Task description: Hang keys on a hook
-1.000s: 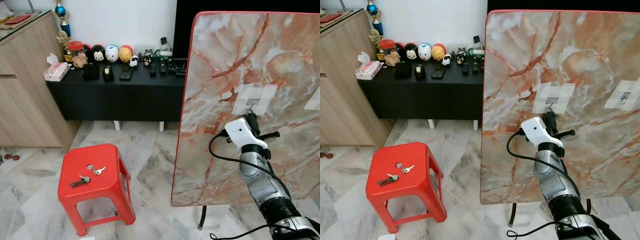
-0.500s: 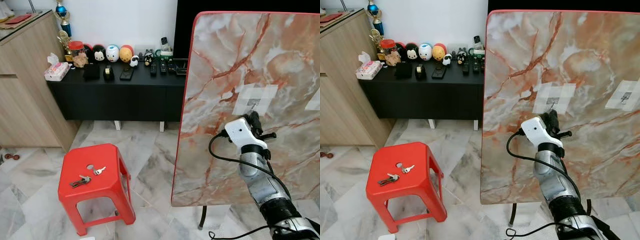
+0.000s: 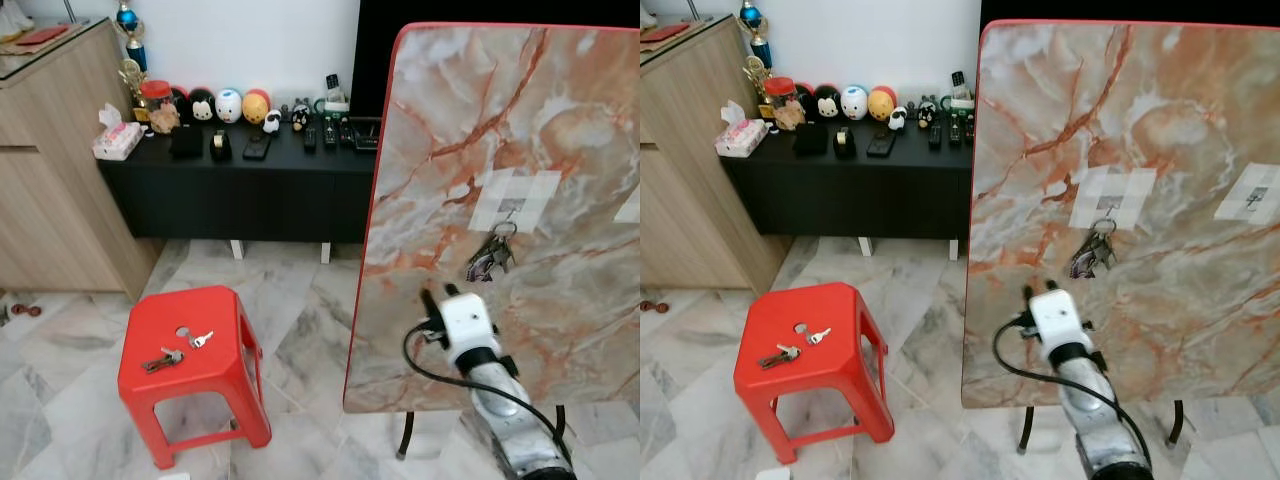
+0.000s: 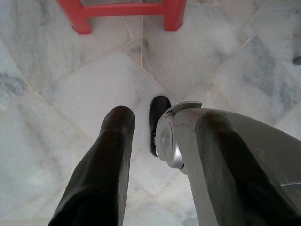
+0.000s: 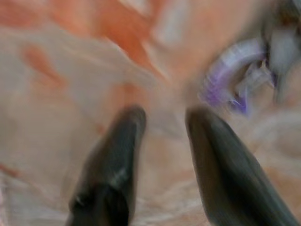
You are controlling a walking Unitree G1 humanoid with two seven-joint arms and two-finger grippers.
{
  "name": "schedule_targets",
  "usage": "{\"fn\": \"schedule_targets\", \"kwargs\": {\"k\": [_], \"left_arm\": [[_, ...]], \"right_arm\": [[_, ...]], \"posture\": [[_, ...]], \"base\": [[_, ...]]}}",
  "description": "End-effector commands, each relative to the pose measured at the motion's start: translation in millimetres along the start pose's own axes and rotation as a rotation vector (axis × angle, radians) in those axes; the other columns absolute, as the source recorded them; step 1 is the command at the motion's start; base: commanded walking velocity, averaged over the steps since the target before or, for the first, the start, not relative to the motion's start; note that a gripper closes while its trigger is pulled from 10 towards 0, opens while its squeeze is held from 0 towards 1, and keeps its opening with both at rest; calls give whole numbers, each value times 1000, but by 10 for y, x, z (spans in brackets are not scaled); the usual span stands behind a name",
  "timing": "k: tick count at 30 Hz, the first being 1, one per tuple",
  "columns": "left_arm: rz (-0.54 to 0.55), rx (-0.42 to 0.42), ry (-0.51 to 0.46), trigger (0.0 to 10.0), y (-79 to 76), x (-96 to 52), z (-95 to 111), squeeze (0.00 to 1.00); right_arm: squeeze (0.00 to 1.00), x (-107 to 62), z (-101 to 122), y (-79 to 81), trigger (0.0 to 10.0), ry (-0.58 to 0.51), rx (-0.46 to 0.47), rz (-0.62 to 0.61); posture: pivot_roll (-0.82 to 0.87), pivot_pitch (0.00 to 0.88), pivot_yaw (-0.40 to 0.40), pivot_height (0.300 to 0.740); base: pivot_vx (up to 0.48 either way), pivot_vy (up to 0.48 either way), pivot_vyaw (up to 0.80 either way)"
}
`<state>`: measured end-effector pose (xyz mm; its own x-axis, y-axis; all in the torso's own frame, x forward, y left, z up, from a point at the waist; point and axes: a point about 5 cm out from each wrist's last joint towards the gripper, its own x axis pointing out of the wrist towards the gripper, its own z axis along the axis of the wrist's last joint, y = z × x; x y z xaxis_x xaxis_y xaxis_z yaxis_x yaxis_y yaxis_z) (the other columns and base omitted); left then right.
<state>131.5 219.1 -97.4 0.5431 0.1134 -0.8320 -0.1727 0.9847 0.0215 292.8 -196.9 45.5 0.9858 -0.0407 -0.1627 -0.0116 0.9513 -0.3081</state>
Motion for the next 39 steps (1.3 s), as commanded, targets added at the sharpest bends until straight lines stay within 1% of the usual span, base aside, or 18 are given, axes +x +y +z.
{"fn": "schedule_targets", "kwargs": {"k": [1,2,3,4,6,7,11,12,13,14,16,17,20,24,27,31,34,39], "left_arm": [[-5,10,26,10000,-12,-8,-53,0],[-5,10,26,10000,-12,-8,-53,0],[-5,13,27,10000,-9,-8,-52,0],[-5,17,27,10000,-6,-8,-50,0],[-3,21,28,10000,1,-7,-47,0],[-1,23,28,10000,6,-7,-45,0],[2,27,28,10000,16,-7,-40,0],[2,28,28,10000,18,-7,-38,0],[0,38,31,10000,20,-6,-37,0],[0,38,31,10000,20,-6,-37,0],[0,40,35,10000,22,-6,-40,0],[0,39,35,10000,21,-6,-42,0],[3,36,37,10000,25,-8,-46,0],[8,30,52,10000,37,-11,-66,0],[1,42,59,10000,37,-12,-72,0],[1,43,58,10000,39,-13,-73,0],[3,42,58,10000,40,-13,-74,0],[4,40,57,10000,38,-11,-68,0]], "right_arm": [[0,-89,-405,-73,10000,230,77,-77],[0,-89,-405,-73,10000,230,77,-77],[0,-160,-571,-46,10000,313,160,-88],[0,-219,-687,-23,10000,377,200,-97],[0,-338,-874,17,10000,480,227,-120],[0,-446,-1013,77,10000,563,226,-118],[0,-590,-1159,255,10000,661,292,-64],[0,-633,-1193,315,10000,684,284,-33],[0,-768,-1302,409,10000,762,301,3],[0,-768,-1302,409,10000,762,301,3],[0,-972,-1448,495,10000,880,357,4],[0,-1003,-1468,507,10000,898,358,7],[0,-1049,-1495,532,10000,918,325,32],[0,-1019,-1473,540,10000,894,380,31],[0,-1014,-1485,466,10000,895,350,38],[0,-1038,-1518,368,10000,906,376,6],[0,-1059,-1533,359,10000,913,367,15],[0,-1112,-1574,305,10000,925,384,-40]], "posture": [[121,0,-55,740],[121,0,-55,740],[121,0,-52,740],[127,0,-47,740],[121,0,-43,740],[117,0,-37,740],[107,0,-29,740],[101,0,-26,740],[102,0,-24,740],[102,0,-24,740],[114,0,-23,740],[114,0,-23,740],[125,0,-22,740],[107,0,-11,740],[111,0,-15,740],[119,0,-20,740],[122,0,-21,740],[129,0,-25,740]], "base": [[0,0,0],[0,0,0],[0,0,0],[0,0,0],[0,0,0],[0,0,0],[0,0,0],[0,0,0],[0,0,0],[0,0,0],[0,0,0],[0,0,0],[0,0,0],[0,0,0],[0,383,0],[0,480,0],[0,480,0],[0,480,0]]}}
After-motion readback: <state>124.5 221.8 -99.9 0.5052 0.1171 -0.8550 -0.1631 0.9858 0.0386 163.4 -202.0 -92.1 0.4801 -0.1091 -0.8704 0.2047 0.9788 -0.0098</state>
